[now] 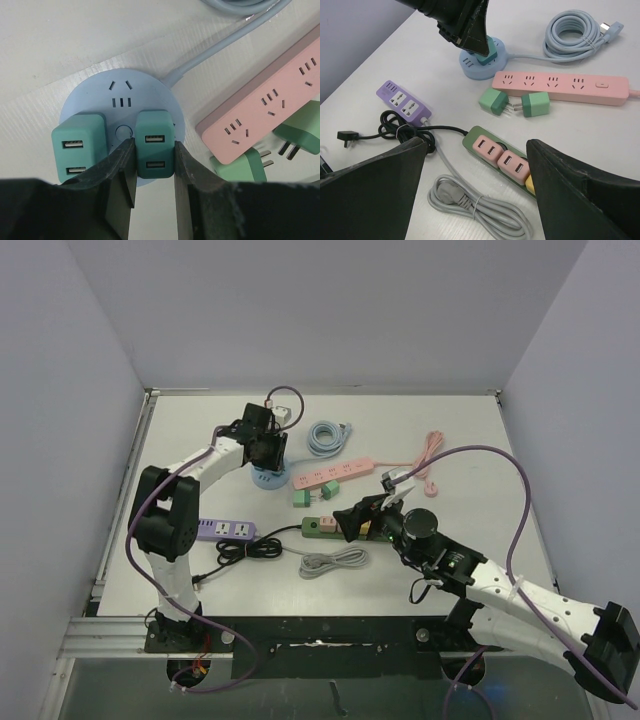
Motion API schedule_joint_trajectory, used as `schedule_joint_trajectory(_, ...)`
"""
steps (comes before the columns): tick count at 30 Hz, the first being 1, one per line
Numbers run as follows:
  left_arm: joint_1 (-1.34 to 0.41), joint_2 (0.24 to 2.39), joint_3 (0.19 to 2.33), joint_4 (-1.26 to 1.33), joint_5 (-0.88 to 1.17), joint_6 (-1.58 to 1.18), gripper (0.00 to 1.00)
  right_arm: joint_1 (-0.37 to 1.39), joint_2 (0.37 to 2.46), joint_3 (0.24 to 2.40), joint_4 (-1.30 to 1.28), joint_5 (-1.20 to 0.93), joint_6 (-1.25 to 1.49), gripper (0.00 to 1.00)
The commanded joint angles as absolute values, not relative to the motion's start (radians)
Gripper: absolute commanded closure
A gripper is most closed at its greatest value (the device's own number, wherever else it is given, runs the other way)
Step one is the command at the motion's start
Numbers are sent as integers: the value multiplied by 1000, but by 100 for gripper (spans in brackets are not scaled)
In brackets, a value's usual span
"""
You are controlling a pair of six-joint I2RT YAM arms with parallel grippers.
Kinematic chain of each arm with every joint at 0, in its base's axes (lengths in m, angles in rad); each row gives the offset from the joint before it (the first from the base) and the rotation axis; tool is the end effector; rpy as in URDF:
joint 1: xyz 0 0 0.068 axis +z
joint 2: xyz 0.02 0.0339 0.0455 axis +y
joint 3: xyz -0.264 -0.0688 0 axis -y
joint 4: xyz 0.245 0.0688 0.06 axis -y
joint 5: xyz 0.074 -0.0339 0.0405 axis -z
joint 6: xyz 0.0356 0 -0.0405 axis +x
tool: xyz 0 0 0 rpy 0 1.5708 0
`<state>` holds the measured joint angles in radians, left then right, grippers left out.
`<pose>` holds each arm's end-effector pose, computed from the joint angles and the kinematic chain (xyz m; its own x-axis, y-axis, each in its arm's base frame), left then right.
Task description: Insert the plug
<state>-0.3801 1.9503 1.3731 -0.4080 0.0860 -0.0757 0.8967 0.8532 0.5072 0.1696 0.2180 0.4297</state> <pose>0.3855 -0.1573 0.1841 -0.8030 0.2397 -0.5457 0.3540 0.9284 -0.1132 0.1335 0.1548 0.2667 -0.3620 0.1985 -0.9108 -0.5270 0.7624 0.3756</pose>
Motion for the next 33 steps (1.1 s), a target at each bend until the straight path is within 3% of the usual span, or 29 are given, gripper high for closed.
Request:
schedule_joint_trajectory(1,-382,2109,1282,-718,114,-136,100,896,823,516,187,254,438,17)
schedule_joint_trajectory(2,-379,2088,1296,-728,111,-143,99,895,822,519,179,264,445,17)
schedule_joint_trajectory(10,-374,1892,1421,-785,34,-175,61,895,855,594,48,360,510,16)
schedule_joint_trajectory(14,-374,1808,1415,-732,55,-201,50,893,902,645,-20,421,551,14)
schedule_joint_trajectory(23,-368,1499,1293,-531,144,-254,45,804,1150,864,-254,424,662,14)
schedule_joint_trajectory(33,-346,1130,900,-269,146,-395,45,705,1532,1147,-336,299,675,17)
